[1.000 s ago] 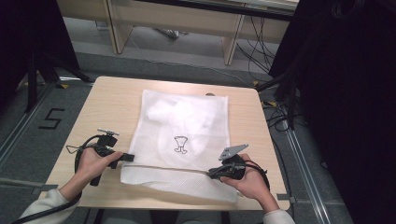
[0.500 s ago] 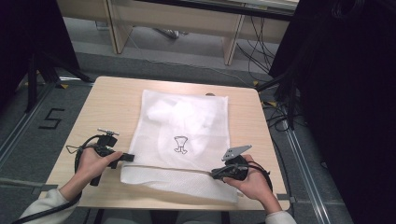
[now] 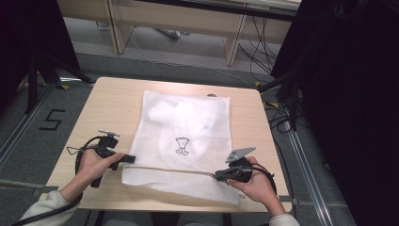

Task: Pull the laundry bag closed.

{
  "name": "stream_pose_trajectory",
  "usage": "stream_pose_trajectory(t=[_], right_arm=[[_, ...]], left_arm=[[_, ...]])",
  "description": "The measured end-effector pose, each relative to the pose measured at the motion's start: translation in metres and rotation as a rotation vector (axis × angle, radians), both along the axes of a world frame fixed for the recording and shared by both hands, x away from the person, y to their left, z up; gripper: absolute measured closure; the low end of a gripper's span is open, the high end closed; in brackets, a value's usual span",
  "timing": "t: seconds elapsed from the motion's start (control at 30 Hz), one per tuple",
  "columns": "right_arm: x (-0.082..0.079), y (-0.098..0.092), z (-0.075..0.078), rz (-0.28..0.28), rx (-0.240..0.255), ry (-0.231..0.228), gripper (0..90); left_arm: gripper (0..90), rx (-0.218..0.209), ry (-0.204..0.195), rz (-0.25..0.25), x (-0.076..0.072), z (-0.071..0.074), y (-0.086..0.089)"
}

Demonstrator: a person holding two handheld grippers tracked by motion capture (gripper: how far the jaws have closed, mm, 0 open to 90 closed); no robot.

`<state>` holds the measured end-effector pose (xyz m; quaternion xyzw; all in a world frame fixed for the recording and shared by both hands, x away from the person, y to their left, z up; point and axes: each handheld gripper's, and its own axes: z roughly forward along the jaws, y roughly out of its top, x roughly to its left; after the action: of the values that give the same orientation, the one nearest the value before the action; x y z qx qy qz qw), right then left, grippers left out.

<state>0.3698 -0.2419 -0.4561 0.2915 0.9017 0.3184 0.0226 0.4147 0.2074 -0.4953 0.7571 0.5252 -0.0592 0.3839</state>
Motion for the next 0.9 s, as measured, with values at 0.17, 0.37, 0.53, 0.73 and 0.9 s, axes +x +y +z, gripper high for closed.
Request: stream_pose_trajectory(t=[0.17,0.37,0.53,0.73,0.9], right_arm=[[-0.0004,0.0002,-0.0003,-0.002,-0.002,-0.001,82.4],[-0.0013,-0.0003,-0.0028,-0.017,0.018,-0.006,82.3],[-0.0005,-0.0016,-0.0011,-0.008,-0.009,-0.008,82.4],[-0.0005,-0.0023,-0.0008,-0.006,-0.01,-0.004,82.4],[0.0011,-0.0035,-0.001,0.007,-0.014,-0.019,82.4]], left_arm=[[85.0,0.003,-0.003,0.001,-0.0002,0.0002,-0.0002],[85.0,0.002,-0.001,0.001,0.0,-0.0001,-0.0003],[85.0,-0.001,-0.002,0.0,-0.0001,0.0001,-0.0005],[85.0,-0.003,-0.001,0.0,-0.0001,-0.0002,-0.0006],[85.0,0.001,0.0,0.001,-0.0001,0.0001,-0.0004]])
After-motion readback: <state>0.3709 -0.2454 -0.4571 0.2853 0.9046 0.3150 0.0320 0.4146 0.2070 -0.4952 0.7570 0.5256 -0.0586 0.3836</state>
